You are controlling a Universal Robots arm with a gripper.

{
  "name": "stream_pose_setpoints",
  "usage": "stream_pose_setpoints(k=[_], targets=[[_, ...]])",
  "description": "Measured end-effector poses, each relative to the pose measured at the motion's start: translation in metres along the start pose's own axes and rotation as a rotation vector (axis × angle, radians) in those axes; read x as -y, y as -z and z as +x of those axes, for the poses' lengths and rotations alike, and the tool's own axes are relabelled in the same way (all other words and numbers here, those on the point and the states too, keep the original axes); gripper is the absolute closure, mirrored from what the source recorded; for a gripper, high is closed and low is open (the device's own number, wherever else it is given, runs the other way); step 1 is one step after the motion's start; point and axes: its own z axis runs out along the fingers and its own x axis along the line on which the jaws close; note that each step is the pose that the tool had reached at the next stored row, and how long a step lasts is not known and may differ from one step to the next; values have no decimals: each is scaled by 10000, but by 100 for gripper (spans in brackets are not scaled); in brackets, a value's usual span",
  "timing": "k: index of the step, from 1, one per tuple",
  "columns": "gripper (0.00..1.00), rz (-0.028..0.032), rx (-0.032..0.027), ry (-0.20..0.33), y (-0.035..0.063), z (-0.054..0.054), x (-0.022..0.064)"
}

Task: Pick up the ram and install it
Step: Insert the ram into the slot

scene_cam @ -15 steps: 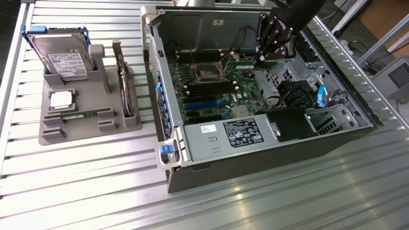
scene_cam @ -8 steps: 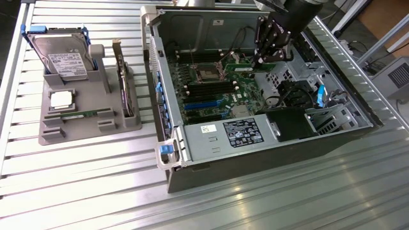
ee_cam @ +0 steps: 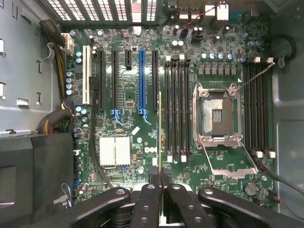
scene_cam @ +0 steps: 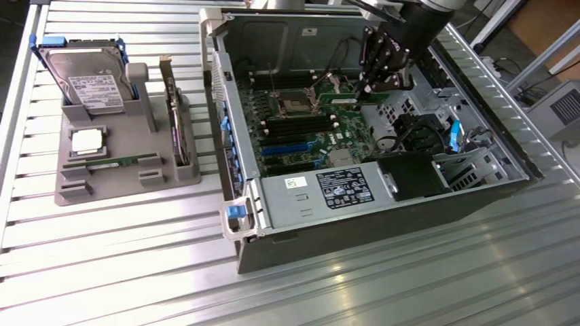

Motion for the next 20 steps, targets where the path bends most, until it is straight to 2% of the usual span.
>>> stream_pose_setpoints(k=[20], targets=[[88, 0, 0, 1, -136, 10, 12]])
